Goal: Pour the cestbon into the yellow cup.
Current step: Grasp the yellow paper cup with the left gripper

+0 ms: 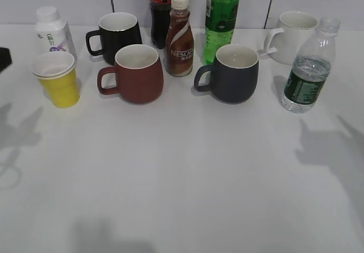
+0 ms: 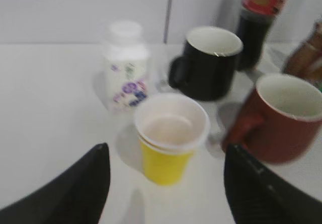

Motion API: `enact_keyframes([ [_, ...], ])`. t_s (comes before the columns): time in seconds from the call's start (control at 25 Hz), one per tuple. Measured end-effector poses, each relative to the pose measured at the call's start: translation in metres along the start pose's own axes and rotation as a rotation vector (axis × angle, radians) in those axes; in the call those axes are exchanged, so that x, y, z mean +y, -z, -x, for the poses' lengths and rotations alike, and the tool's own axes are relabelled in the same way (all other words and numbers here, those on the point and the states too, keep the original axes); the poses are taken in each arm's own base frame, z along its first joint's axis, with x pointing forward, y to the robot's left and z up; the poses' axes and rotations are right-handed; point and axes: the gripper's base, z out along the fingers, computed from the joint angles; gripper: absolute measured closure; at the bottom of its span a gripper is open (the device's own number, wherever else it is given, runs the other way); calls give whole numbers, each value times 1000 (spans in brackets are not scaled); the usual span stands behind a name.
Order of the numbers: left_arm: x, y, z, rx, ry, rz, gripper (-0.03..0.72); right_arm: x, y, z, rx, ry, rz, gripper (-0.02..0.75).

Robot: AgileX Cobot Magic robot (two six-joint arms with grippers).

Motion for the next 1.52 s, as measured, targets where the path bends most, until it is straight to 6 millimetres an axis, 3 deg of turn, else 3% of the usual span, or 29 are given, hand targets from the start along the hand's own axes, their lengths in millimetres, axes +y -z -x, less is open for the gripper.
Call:
enact_keyframes([
  [0.08, -7, 1, -12, 36, -13, -32, 148, 0, -11, -4, 9, 1, -3, 150],
  [0.28, -9, 8, -67, 76, 30, -66, 146, 2, -34, -12, -3, 7, 0, 150],
  [0.4, -9, 4, -74, 45, 40, -78, 146, 5, -41, -16, 2, 12, 15, 150],
  [0.76, -9, -42, -102, -80, -84, -92, 123, 8, -65, -26, -55, -5, 15, 150],
  [0.92, -1, -65, -125, -16, -72, -15, 87, 8, -69, -25, -106, -15, 11, 150],
  [1.04, -2, -79, -127, -16, -75, -23, 82, 8, -70, -23, -134, -49, 12, 150],
  [1.28, -4, -101, -110, -104, -83, -33, 81, 7, -70, -22, -148, -81, 14, 150],
  [1.52, -6, -128, -113, -109, -91, -42, 80, 7, -70, -22, -149, -85, 14, 150],
])
